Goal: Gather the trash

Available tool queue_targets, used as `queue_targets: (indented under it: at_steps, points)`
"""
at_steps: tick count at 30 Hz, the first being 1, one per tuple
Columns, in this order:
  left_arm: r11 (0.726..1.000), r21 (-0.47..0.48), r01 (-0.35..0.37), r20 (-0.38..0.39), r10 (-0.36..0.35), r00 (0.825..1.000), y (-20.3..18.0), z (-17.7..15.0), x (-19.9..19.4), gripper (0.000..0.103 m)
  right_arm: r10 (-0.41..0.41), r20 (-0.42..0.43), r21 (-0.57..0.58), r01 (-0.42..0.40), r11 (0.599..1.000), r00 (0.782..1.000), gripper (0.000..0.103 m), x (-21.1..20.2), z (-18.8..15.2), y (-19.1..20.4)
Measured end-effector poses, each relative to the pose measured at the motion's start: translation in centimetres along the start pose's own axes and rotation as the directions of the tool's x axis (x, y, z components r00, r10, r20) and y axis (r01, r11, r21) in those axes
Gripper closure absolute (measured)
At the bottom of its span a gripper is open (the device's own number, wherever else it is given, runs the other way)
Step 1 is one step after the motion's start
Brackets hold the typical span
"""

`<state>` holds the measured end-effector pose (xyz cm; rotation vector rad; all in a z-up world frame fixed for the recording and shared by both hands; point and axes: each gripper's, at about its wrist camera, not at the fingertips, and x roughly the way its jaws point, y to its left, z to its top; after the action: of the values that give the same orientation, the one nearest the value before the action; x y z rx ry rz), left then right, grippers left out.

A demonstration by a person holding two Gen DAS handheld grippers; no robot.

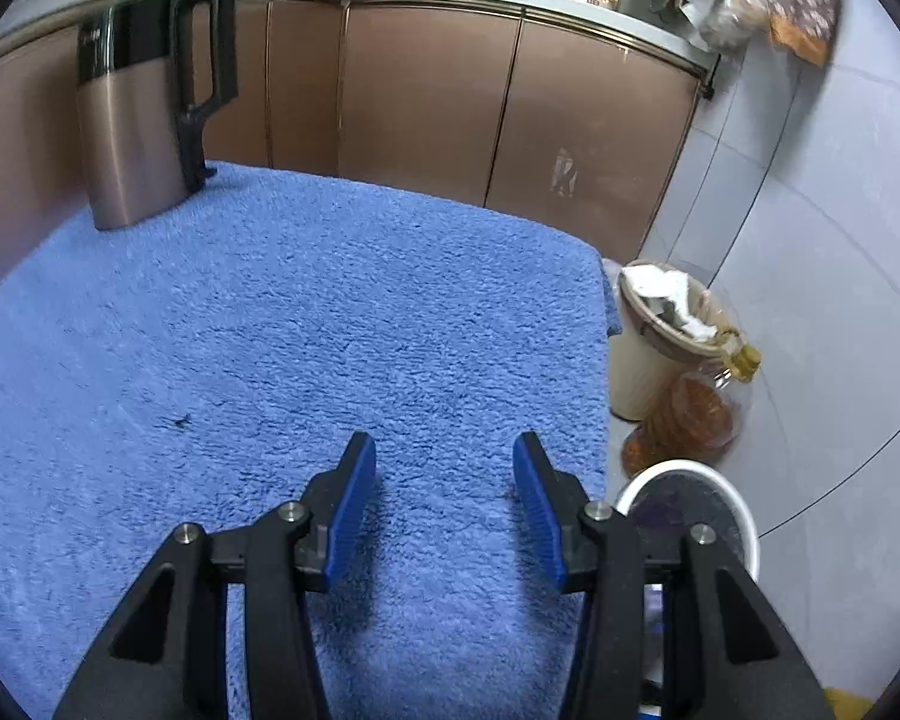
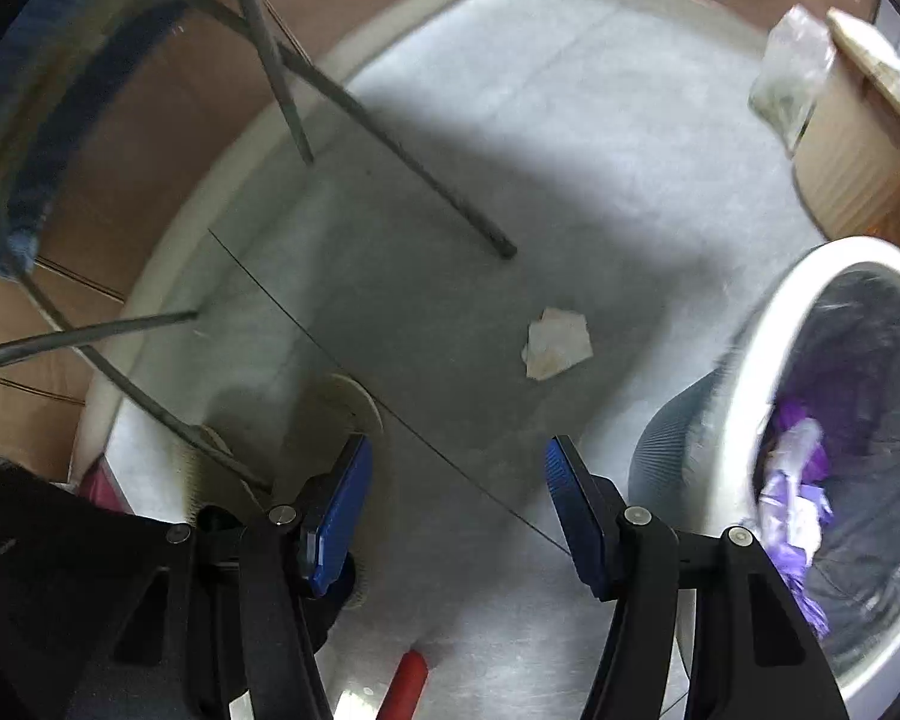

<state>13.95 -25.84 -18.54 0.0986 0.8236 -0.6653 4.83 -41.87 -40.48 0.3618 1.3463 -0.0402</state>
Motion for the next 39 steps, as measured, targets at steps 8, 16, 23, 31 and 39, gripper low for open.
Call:
queue_targets:
  at_steps: [8, 16, 23, 31, 39]
  points:
    - [0.993, -0.076, 0.092, -0.038, -0.095, 0.995, 1.6, -0.1, 1.0, 0.057, -0.059, -0.116, 0.082, 0.068, 0.994, 0.992, 0.041, 8.9, 2.8, -1.7]
    - [0.987, -0.112, 0.113, -0.019, -0.115, 0.993, 2.0, -0.3, 0.7, 0.057, -0.13, -0.166, 0.179, 0.159, 0.971, 0.978, 0.04, 16.0, 4.8, -3.6]
    - [0.981, -0.141, 0.13, -0.013, -0.133, 0.991, 2.5, -0.3, 0.8, 0.057, -0.197, -0.179, 0.215, 0.233, 0.948, 0.964, 0.036, 19.3, 6.3, -5.6]
    - [0.974, -0.168, 0.153, -0.008, -0.157, 0.988, 2.9, -0.2, 1.0, 0.057, -0.244, -0.225, 0.235, 0.296, 0.926, 0.943, 0.036, 23.2, 7.5, -6.8]
    - [0.97, -0.18, 0.164, -0.009, -0.169, 0.986, 3.2, -0.3, 1.1, 0.057, -0.263, -0.259, 0.224, 0.322, 0.92, 0.93, 0.036, 25.2, 7.6, -6.1]
